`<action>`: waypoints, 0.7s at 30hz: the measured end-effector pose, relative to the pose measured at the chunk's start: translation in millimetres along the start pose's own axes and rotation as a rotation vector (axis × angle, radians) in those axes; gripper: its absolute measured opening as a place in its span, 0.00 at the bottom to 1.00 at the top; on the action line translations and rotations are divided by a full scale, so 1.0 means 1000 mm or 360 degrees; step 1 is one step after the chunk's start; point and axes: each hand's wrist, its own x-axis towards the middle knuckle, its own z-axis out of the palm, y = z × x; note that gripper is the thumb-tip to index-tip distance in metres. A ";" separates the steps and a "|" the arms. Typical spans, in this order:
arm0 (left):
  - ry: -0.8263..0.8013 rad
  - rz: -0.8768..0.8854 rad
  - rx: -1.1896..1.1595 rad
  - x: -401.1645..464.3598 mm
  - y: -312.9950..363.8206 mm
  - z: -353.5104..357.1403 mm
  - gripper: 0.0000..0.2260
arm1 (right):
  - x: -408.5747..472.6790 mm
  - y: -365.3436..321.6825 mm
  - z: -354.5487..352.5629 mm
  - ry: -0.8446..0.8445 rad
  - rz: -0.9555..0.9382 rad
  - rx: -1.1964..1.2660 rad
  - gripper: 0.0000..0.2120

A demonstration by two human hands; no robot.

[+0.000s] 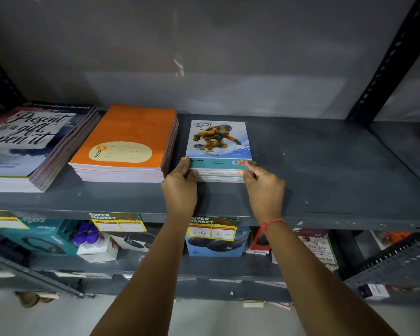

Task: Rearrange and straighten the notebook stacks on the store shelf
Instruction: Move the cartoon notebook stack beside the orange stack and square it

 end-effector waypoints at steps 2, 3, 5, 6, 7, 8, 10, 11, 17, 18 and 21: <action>-0.0045 -0.0019 -0.0028 0.000 0.001 -0.003 0.18 | -0.002 -0.002 -0.001 -0.0006 0.0066 0.0067 0.17; -0.0073 -0.0011 -0.0023 -0.001 0.001 -0.005 0.18 | -0.004 -0.004 -0.003 -0.0004 0.0111 0.0125 0.18; -0.0093 0.0045 0.0076 -0.007 0.004 -0.013 0.19 | -0.014 -0.012 -0.005 0.0066 0.0233 0.0227 0.23; -0.0076 0.0085 0.0122 -0.010 0.003 -0.019 0.19 | -0.022 -0.018 -0.005 0.0134 0.0275 0.0248 0.26; -0.0037 0.0129 0.0135 -0.014 0.002 -0.029 0.19 | -0.032 -0.024 -0.004 0.0198 0.0269 0.0261 0.27; 0.0023 0.0179 0.0129 -0.014 -0.001 -0.044 0.19 | -0.044 -0.036 0.000 0.0245 0.0202 0.0273 0.27; 0.0211 0.0273 0.0103 -0.003 -0.009 -0.082 0.19 | -0.064 -0.060 0.016 0.0221 0.0060 0.0297 0.26; 0.0320 0.0290 0.0124 0.007 -0.015 -0.103 0.19 | -0.071 -0.073 0.027 0.0142 0.0032 0.0314 0.26; 0.0277 0.0040 0.0342 0.056 -0.046 -0.191 0.25 | -0.079 -0.121 0.090 -0.0357 0.0134 0.0333 0.27; 0.0215 0.0026 0.0345 0.060 -0.049 -0.196 0.25 | -0.076 -0.123 0.096 -0.0377 0.0194 0.0319 0.28; 0.0078 0.0054 0.0325 0.076 -0.056 -0.205 0.25 | -0.063 -0.130 0.113 -0.0361 0.0308 0.0295 0.30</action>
